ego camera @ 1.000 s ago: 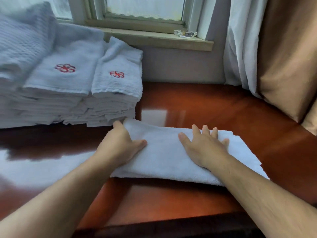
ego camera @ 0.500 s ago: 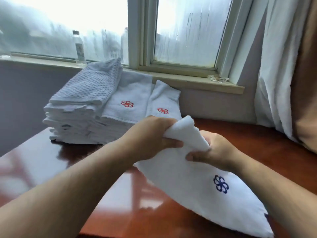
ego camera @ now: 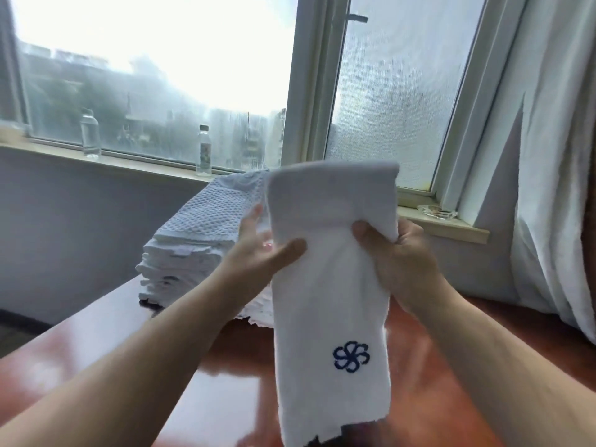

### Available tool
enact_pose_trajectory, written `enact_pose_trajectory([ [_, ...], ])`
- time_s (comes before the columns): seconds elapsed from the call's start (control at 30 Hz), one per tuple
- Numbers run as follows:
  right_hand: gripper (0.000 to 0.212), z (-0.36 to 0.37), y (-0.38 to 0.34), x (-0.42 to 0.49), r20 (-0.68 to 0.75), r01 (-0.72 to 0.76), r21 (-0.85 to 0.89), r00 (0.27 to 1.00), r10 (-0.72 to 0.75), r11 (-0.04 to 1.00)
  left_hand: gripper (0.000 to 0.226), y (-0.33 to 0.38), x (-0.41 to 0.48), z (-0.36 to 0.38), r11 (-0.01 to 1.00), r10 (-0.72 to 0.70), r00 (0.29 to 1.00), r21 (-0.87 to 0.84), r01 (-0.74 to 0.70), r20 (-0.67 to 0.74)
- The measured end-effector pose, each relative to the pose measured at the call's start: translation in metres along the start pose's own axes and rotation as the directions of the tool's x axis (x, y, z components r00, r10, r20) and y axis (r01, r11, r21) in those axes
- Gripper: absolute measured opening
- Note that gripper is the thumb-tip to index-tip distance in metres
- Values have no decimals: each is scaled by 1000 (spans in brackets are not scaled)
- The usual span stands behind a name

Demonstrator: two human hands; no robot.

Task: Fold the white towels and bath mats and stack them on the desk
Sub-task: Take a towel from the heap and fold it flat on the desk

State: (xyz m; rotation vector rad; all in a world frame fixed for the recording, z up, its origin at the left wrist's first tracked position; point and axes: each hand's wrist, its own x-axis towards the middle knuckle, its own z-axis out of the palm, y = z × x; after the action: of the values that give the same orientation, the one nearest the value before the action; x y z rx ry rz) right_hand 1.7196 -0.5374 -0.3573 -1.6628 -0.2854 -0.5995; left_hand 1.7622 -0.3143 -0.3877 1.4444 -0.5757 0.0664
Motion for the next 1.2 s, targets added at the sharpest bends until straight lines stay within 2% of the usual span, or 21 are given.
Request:
enact_pose_trajectory([
  [0.03, 12, 4, -2, 5, -35, -4, 32, 999, 5, 999, 108, -7, -3, -1, 995, -44, 997, -89, 50, 65],
  [0.1, 15, 14, -8, 16, -102, 18, 92, 995, -8, 996, 69, -19, -8, 0, 989, -29, 984, -136, 53, 174],
  [0.13, 12, 18, -10, 20, -138, 36, 122, 990, -18, 992, 50, -24, -9, 1, 989, -17, 983, -141, 43, 182],
  [0.2, 3, 26, -14, 30, -212, 58, 176, 977, -20, 983, 36, -31, -8, 1, 987, -17, 986, -153, 42, 164],
  [0.37, 5, 29, -11, 58, -266, 56, 303, 964, 28, 951, 37, -53, -13, 4, 940, -171, 930, -228, 253, 326],
  [0.43, 10, 22, -4, 70, -310, 26, 286, 948, 66, 958, 37, -58, -11, 8, 935, -221, 941, -219, 279, 258],
  [0.47, 13, 15, 1, 76, -329, 3, 230, 941, 75, 973, 37, -59, -7, 9, 936, -246, 951, -211, 284, 187],
  [0.53, 14, 1, 12, 89, -340, -43, 5, 940, 42, 999, 36, -61, 2, 9, 940, -284, 957, -181, 290, 60],
  [0.6, 18, -10, 25, 98, -310, -87, -221, 951, 15, 971, 27, -61, 11, 9, 955, -284, 959, -88, 283, 12],
  [0.63, 19, -15, 32, 103, -307, -119, -271, 951, 31, 955, 23, -61, 14, 8, 959, -280, 960, -35, 280, 5],
  [0.67, 19, -17, 40, 107, -308, -160, -268, 949, 72, 950, 23, -62, 17, 7, 960, -278, 960, 8, 278, -1],
  [0.77, 12, -17, 57, 116, -287, -280, -79, 926, 247, 957, 24, -65, 24, 2, 952, -290, 957, 97, 289, -4],
  [0.87, 17, -8, 67, 127, -229, -327, 36, 917, 327, 944, 28, -67, 35, -7, 946, -303, 953, 120, 301, -4],
  [1.07, 16, 31, 75, 176, -180, -244, 170, 945, 273, 955, 29, -55, 70, -39, 958, -285, 959, 48, 284, 1],
  [1.13, 16, 45, 80, 204, -183, -226, 204, 947, 263, 953, 30, -49, 93, -51, 959, -283, 958, 25, 284, -42],
  [1.2, 15, 61, 90, 238, -195, -246, 196, 939, 284, 949, 31, -47, 119, -65, 954, -272, 954, 97, 285, -128],
])
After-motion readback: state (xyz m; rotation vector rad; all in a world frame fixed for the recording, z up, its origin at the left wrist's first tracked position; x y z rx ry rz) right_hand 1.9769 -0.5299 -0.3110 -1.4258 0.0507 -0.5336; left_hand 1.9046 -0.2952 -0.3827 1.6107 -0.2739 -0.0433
